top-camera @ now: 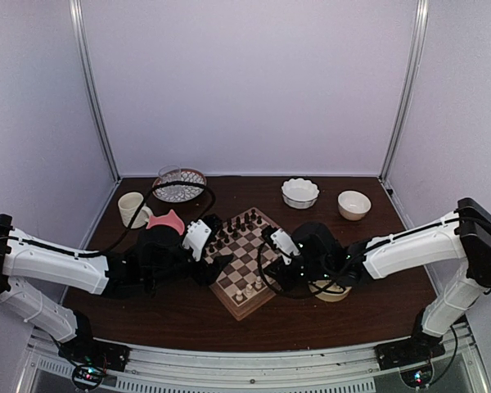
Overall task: Set up the chess pieces on the board
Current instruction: Place the queen at d1.
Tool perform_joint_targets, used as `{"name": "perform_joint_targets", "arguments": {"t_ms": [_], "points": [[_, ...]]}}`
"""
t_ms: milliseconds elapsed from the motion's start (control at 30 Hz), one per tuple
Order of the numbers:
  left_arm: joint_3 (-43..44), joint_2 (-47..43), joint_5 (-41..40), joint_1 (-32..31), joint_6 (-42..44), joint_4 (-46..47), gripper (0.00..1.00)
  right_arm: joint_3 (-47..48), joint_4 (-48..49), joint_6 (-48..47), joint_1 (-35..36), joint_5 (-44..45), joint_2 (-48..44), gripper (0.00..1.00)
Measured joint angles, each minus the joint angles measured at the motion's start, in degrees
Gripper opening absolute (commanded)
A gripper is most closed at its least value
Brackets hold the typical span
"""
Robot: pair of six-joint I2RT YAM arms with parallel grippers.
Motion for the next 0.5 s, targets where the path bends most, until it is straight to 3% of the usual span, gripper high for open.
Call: {"name": "perform_joint_targets", "arguments": {"t_ms": [500], "points": [[0.0, 0.0, 0.0, 0.0, 0.0, 0.0, 0.71, 0.7, 0.2, 0.0, 0.0, -1.2, 1.4, 0.12]]}}
